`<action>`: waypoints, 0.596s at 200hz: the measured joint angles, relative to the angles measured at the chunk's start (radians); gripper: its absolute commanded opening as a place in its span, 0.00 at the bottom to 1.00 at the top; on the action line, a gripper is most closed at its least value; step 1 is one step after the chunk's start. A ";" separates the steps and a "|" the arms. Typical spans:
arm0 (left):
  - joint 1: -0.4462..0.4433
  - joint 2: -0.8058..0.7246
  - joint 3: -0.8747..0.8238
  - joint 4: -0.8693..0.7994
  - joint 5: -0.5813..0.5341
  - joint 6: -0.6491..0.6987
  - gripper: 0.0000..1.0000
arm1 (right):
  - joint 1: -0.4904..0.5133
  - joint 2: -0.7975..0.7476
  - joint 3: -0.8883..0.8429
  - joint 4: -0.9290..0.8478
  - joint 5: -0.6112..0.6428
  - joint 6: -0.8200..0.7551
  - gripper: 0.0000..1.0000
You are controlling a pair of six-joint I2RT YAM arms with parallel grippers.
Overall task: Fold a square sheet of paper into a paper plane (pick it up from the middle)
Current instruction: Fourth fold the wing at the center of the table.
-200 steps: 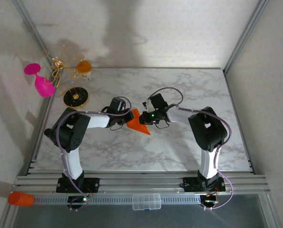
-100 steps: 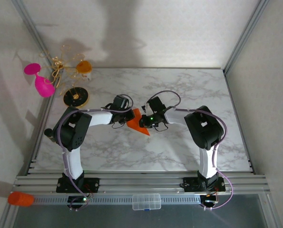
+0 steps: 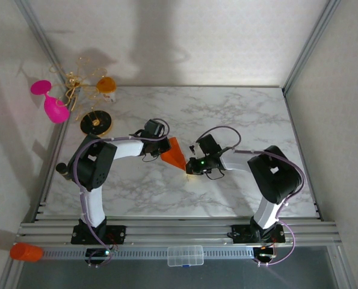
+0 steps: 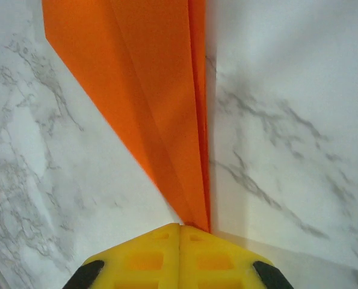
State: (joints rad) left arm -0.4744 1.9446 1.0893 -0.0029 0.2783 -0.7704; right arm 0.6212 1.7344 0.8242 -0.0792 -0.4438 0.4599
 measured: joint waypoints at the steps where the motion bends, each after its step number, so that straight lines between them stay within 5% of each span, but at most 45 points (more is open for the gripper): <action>1: 0.000 0.000 0.000 0.000 0.000 0.000 0.12 | 0.000 -0.003 -0.002 -0.001 0.000 0.001 0.07; 60: 0.000 -0.021 0.040 -0.036 0.025 0.005 0.28 | -0.014 -0.076 0.010 0.027 0.003 0.020 0.26; 119: 0.066 -0.290 -0.037 -0.005 -0.018 -0.074 0.52 | -0.068 0.086 0.238 0.113 0.005 0.025 0.42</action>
State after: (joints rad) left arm -0.4080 1.6550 1.0527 -0.0074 0.2600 -0.8444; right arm 0.5537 1.8202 1.0618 0.0334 -0.4389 0.4850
